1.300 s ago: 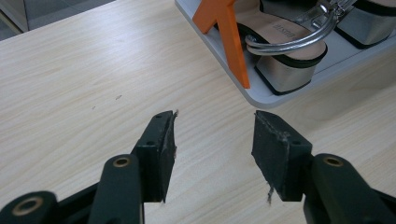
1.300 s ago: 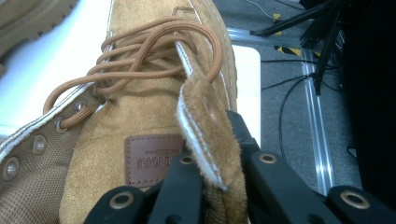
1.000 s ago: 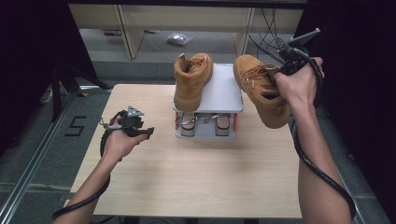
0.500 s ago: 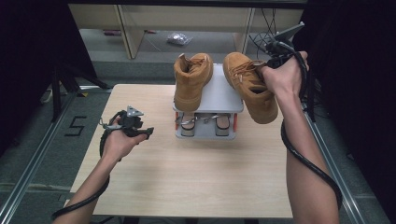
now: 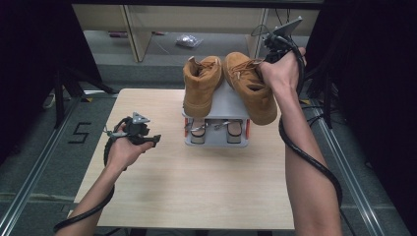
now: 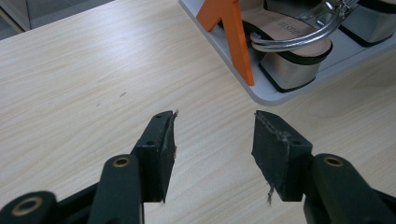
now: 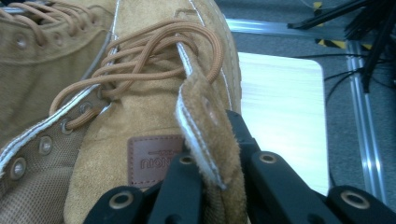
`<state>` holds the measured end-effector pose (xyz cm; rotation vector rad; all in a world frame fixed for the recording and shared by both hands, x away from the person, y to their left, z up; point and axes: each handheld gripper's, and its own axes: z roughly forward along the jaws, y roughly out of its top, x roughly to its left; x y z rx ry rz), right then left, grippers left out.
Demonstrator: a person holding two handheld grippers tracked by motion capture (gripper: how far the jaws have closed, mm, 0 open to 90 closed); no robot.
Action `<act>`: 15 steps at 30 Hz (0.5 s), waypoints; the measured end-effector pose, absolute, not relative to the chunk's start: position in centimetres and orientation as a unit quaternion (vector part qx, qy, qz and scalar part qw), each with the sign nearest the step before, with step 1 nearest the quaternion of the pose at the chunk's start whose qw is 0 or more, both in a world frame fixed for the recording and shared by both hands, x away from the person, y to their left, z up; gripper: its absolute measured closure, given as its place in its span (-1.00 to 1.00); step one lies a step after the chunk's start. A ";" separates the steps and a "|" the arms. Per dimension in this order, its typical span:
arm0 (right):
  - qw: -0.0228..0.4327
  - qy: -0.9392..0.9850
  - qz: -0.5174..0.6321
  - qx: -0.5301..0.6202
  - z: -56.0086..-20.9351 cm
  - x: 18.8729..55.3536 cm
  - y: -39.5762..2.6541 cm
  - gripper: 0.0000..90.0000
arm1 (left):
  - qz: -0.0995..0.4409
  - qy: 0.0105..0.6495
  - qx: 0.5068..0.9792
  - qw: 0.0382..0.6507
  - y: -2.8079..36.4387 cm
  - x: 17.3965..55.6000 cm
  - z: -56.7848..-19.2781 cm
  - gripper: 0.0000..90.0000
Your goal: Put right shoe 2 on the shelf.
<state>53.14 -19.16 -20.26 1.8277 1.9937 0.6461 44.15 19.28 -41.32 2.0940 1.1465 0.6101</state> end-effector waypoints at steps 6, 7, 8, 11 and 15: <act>0.170 0.690 0.232 0.664 -19.8 53.6 -18.9 0.92 | 0.233 0.436 0.802 0.335 19.5 44.2 -41.5 0.08; 0.179 0.698 0.232 0.654 -19.9 53.7 -19.2 0.92 | 0.232 0.434 0.804 0.334 19.5 44.1 -41.4 0.08; 0.172 0.695 0.231 0.659 -19.9 53.7 -19.3 0.92 | 0.234 0.437 0.802 0.334 19.5 44.1 -41.4 0.08; 0.172 0.688 0.233 0.665 -19.9 53.7 -19.5 0.92 | 0.234 0.438 0.802 0.332 19.5 44.1 -41.6 0.08; 0.167 0.680 0.240 0.672 -19.8 54.0 -19.6 0.91 | 0.232 0.434 0.803 0.335 19.3 44.2 -41.6 0.08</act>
